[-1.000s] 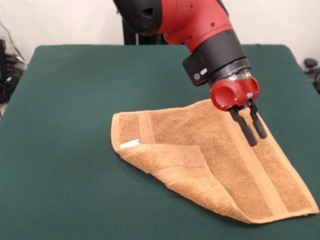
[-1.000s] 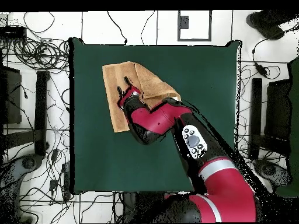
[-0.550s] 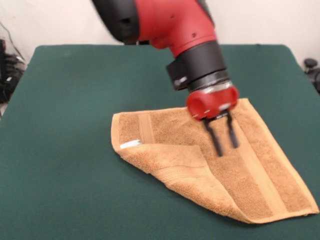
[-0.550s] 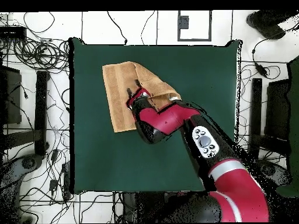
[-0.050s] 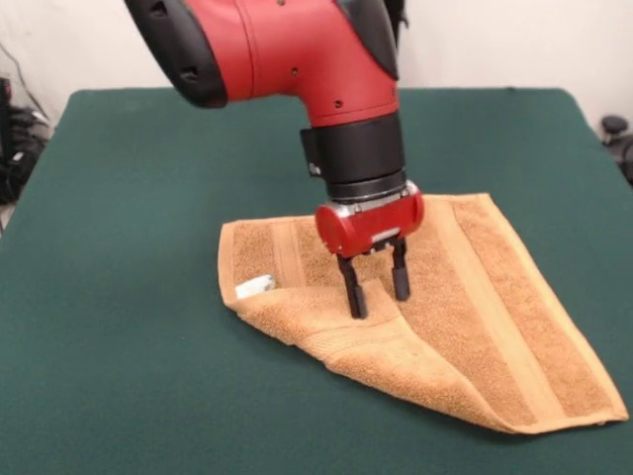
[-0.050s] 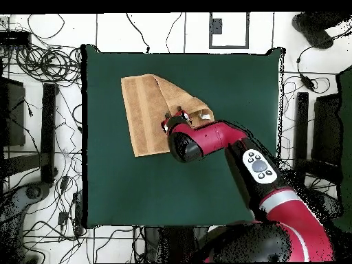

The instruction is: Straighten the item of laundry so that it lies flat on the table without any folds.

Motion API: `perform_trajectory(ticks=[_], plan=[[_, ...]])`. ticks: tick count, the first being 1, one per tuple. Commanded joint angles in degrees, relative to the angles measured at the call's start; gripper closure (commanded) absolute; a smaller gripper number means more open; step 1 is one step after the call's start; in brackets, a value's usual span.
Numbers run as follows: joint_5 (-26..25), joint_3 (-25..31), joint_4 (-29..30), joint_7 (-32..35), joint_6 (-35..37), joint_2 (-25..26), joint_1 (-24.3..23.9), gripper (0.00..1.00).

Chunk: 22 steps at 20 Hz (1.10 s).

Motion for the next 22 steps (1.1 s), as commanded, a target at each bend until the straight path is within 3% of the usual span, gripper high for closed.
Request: perform_trajectory(ticks=[1,5,9,11,14,15,20,22], plan=[[-3.6,-4.2,5.2,0.0,5.2,2.2,5.5,0.00],[-7.4,-12.9,5.5,7.4,-5.2,-0.4,14.0,0.00],[-5.9,-18.3,4.4,9.8,-11.2,0.4,18.3,0.00],[-4.4,-19.9,4.0,10.0,-14.0,0.9,19.1,0.00],[-2.4,-17.9,4.3,9.2,-12.3,0.9,17.4,0.00],[-1.7,-18.1,4.3,9.2,-13.2,1.0,17.4,1.00],[-1.0,-18.1,4.3,9.3,-13.2,1.0,17.4,1.00],[-0.5,-13.7,5.4,7.4,-9.2,1.2,13.6,1.00]])
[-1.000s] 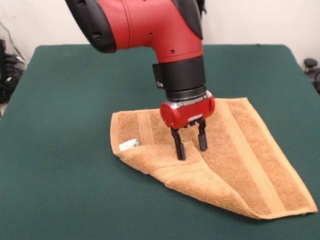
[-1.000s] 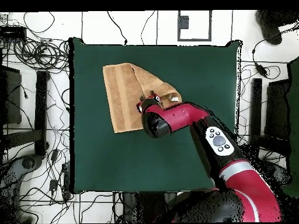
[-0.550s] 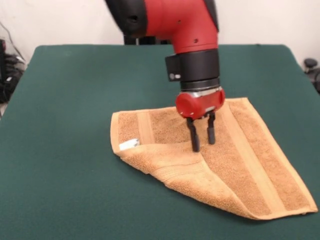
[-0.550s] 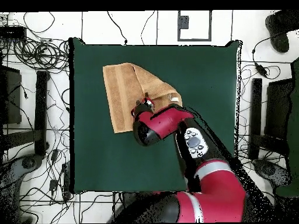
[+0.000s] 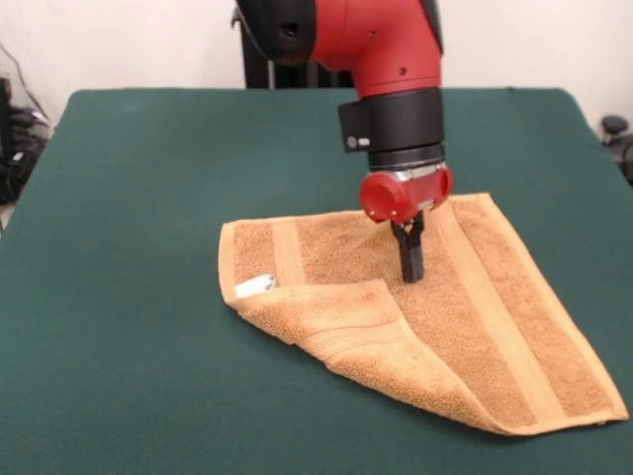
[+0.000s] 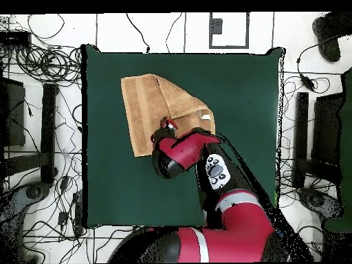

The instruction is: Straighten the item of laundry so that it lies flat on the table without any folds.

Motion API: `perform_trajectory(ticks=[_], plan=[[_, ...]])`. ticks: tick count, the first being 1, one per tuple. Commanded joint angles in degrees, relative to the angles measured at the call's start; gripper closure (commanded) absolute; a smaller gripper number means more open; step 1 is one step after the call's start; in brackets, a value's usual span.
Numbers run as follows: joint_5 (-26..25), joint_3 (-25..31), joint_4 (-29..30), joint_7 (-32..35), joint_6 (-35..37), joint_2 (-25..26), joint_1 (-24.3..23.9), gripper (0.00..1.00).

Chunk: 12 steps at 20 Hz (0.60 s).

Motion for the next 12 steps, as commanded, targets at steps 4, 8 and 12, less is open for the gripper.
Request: perform_trajectory(ticks=[4,8,12], plan=[[7.2,19.7,6.1,-4.2,17.7,10.7,-18.2,1.00],[8.1,23.4,6.6,-6.4,19.0,13.8,-22.4,1.00],[6.4,24.0,7.1,-6.5,17.4,13.9,-22.9,1.00]])
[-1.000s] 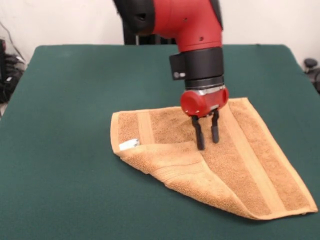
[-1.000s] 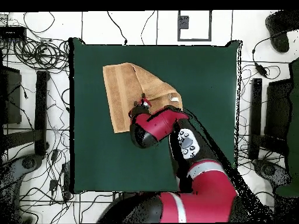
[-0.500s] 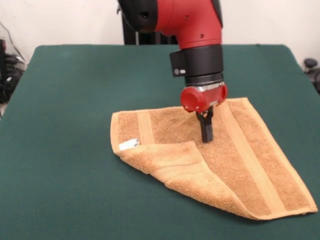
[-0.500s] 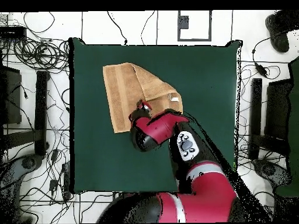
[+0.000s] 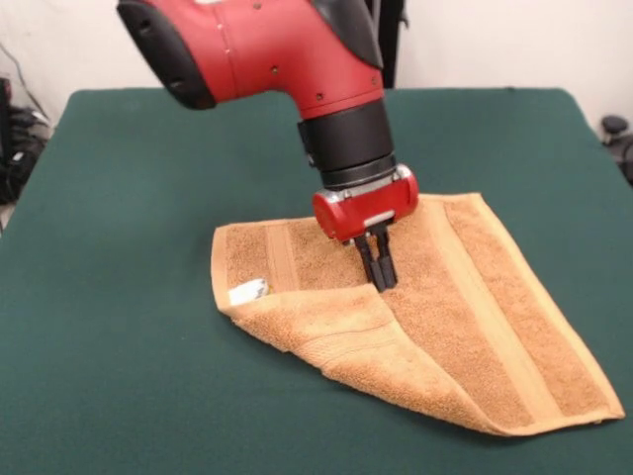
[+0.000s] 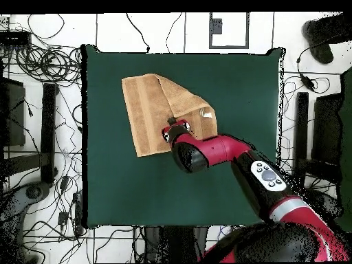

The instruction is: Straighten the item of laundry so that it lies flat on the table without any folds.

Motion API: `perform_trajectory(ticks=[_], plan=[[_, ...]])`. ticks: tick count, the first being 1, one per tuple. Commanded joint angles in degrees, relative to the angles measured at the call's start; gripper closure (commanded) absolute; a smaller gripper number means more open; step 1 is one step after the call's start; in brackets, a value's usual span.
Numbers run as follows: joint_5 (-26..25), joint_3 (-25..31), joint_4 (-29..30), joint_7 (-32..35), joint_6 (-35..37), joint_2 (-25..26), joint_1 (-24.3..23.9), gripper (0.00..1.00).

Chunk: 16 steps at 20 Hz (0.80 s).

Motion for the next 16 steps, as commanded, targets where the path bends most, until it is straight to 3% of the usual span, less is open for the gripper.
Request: perform_trajectory(ticks=[1,10,16], plan=[[-1.4,5.2,2.7,-6.0,11.1,8.1,-0.6,1.00],[-2.0,5.7,3.0,-4.6,10.0,8.0,-1.0,1.00],[1.5,4.6,1.2,0.4,9.3,8.1,-0.2,1.00]])
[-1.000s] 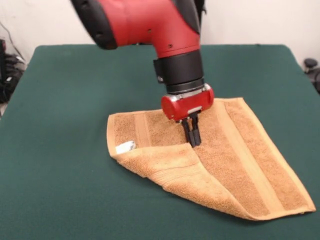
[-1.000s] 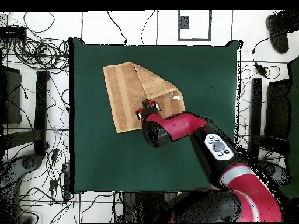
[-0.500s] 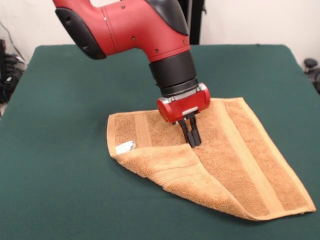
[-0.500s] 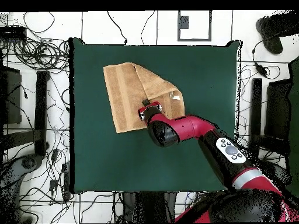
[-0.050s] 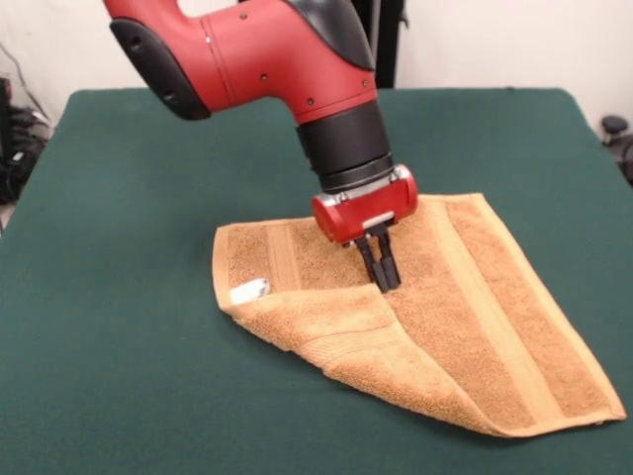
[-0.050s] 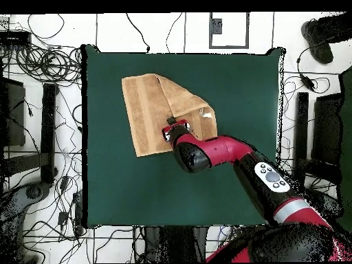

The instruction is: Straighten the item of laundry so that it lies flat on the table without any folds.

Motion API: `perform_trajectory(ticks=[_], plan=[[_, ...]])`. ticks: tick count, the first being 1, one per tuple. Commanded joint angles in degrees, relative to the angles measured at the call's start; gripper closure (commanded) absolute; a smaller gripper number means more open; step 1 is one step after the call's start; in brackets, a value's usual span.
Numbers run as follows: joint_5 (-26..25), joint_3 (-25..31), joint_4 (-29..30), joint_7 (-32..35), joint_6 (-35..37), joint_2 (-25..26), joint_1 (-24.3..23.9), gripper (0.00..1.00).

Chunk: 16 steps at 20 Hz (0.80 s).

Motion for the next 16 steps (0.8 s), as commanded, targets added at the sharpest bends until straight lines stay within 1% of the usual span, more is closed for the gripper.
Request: perform_trajectory(ticks=[1,4,7,9,14,16], plan=[[2.3,1.3,0.3,1.6,9.2,6.3,3.0,1.00],[5.1,0.1,-0.4,5.0,8.6,6.3,3.6,1.00],[8.5,-1.7,0.6,9.8,6.0,6.3,4.1,1.00],[10.3,-2.3,1.3,11.0,5.0,6.5,4.0,1.00],[12.6,-2.7,2.0,9.9,3.6,6.9,3.8,1.00],[14.3,-2.7,2.3,10.3,4.2,7.1,3.8,1.00]])
